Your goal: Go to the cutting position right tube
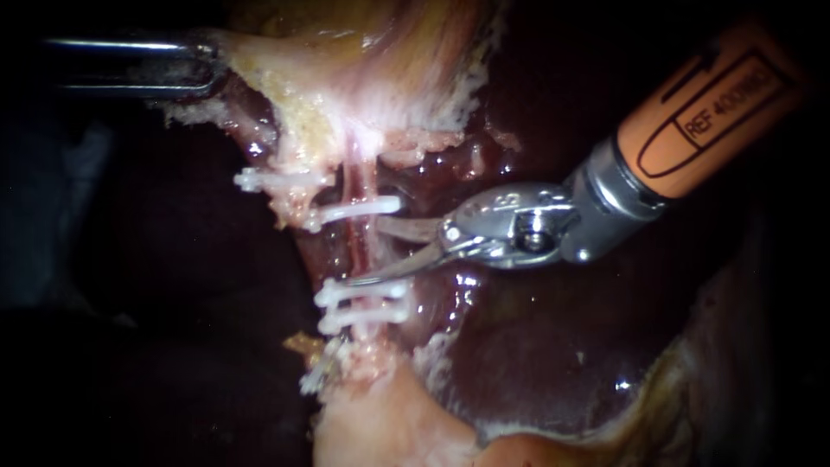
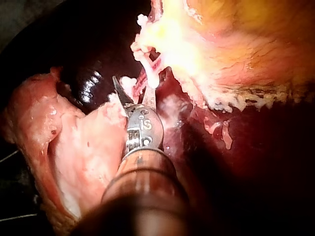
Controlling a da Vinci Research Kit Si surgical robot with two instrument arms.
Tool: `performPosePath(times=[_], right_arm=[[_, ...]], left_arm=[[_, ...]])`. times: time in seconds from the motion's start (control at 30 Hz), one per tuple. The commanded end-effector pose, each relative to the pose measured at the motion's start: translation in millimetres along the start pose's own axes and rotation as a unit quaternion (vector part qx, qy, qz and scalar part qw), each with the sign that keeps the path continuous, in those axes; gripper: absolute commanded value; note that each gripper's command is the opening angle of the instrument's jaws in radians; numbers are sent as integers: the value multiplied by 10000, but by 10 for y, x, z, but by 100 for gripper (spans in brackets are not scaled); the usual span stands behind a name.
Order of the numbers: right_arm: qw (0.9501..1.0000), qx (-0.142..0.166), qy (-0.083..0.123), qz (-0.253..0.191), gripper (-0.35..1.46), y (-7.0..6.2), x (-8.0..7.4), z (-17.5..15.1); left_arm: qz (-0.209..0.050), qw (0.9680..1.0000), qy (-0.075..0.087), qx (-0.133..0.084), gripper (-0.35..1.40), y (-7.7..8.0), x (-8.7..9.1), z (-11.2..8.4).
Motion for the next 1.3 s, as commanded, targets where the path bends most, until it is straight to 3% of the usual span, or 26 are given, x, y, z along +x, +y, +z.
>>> performPosePath(times=[0.03, 0.23, 0.5, 0.87, 1.07, 1.3], right_arm=[[10000, 57, 13, -13, 133, 0, 0, 3], [9988, 428, 219, -50, 129, -3, 3, 11], [9963, 820, 181, -194, 123, -1, 11, 27], [9970, 739, 167, -180, 119, 2, 8, 66], [9967, 760, 247, -159, 119, 0, 7, 69], [9941, 976, 450, -127, 116, -16, 23, 57]], left_arm=[[1, 10000, 0, 0, -35, 0, 0, 0], [1, 10000, 0, 0, -35, 0, 0, 0], [1, 10000, 1, 2, -35, 0, 0, 1], [0, 10000, 4, 7, -35, 0, 0, 3], [0, 10000, 6, 9, -35, 1, 0, 3], [1, 10000, 4, 7, -35, 0, -1, 3]])
